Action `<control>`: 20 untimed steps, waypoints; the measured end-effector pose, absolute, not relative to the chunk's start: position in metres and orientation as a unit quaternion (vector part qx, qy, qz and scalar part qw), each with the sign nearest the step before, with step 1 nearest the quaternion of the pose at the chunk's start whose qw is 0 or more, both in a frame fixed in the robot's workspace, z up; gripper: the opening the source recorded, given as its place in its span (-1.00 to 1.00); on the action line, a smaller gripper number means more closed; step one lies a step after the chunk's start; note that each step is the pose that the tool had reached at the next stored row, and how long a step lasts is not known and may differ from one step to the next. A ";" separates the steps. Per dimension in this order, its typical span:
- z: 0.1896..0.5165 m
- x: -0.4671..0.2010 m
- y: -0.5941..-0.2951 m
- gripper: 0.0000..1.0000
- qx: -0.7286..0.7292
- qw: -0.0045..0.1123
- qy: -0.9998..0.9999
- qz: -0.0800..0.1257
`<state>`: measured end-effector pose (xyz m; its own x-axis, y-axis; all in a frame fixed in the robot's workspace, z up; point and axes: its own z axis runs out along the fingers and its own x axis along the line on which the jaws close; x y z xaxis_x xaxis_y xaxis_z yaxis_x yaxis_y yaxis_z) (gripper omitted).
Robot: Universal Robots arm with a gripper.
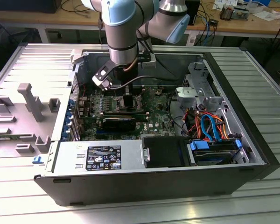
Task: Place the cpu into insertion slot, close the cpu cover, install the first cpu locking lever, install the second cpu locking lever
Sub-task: 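Place the cpu into insertion slot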
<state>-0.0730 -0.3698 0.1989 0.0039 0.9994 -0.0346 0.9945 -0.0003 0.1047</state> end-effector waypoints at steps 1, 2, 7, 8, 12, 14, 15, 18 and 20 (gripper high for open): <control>0.199 -0.073 -0.370 0.35 0.707 0.049 0.705 0.025; 0.199 -0.073 -0.370 0.35 0.707 0.049 0.705 0.025; 0.199 -0.073 -0.370 0.18 0.707 0.049 0.705 0.024; 0.199 -0.073 -0.370 0.18 0.707 0.049 0.705 0.024; 0.199 -0.072 -0.370 0.18 0.707 0.049 0.705 0.024; 0.199 -0.072 -0.370 0.18 0.707 0.049 0.705 0.024; 0.199 -0.072 -0.370 0.18 0.707 0.049 0.705 0.024; 0.199 -0.072 -0.370 0.18 0.707 0.049 0.705 0.024; 0.199 -0.072 -0.370 0.33 0.707 0.049 0.705 0.024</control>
<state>-0.0724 -0.3699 0.1989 0.0042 0.9994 -0.0347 0.9946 -0.0006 0.1036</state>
